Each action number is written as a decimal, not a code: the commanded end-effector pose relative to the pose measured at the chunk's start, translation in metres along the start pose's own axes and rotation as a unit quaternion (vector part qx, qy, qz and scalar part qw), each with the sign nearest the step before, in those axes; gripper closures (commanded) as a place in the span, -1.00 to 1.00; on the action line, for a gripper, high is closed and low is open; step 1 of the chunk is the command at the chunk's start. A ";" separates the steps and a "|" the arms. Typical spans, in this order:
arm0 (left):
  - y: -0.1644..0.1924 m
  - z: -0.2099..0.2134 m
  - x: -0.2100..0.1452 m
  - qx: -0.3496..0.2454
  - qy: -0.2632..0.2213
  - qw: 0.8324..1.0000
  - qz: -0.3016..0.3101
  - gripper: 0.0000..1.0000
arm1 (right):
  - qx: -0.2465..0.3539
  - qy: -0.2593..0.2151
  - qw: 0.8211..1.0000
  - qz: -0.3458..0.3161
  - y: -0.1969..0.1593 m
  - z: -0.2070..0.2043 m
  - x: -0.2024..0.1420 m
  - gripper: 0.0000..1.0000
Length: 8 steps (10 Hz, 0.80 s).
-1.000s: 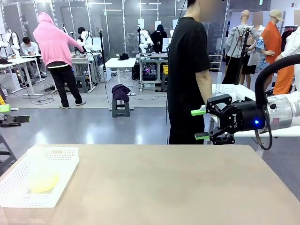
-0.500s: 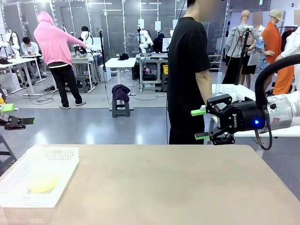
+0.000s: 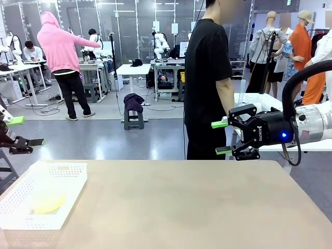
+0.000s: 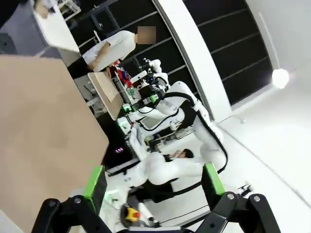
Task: Prepare the solutions needed for the experiment.
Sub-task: When the human places the Big flask in the center of the table, pick up the Big flask and place it in the left Organizing basket.
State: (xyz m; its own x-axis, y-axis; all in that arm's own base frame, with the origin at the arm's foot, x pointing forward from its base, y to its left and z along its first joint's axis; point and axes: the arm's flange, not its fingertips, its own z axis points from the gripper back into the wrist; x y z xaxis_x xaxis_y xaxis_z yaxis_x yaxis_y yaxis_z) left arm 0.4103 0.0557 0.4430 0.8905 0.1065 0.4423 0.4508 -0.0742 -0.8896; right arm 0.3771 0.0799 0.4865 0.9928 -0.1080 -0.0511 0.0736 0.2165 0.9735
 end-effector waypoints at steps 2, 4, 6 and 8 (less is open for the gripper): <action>-0.014 -0.017 0.001 0.015 0.009 0.995 0.098 -1.00 | 0.007 0.000 1.000 0.000 0.001 -0.001 0.000 -0.53; -0.010 -0.025 0.003 0.016 0.019 0.995 0.102 -1.00 | 0.007 0.000 1.000 0.000 0.001 -0.001 0.000 -0.53; -0.008 -0.013 -0.001 0.004 0.011 0.995 0.095 -1.00 | 0.007 0.000 1.000 0.000 0.001 -0.001 0.000 -0.53; -0.008 -0.013 -0.001 0.004 0.011 0.995 0.095 -1.00 | 0.007 0.000 1.000 0.000 0.001 -0.001 0.000 -0.53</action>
State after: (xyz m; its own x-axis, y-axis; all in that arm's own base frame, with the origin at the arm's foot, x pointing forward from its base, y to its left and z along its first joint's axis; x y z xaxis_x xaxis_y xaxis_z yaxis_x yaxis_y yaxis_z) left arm 0.4075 0.0429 0.4510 0.9646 0.0697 0.2542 0.2593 -0.0784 -0.9626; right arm 0.3771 0.0799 0.4865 0.9928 -0.1080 -0.0511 0.0736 0.2165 0.9735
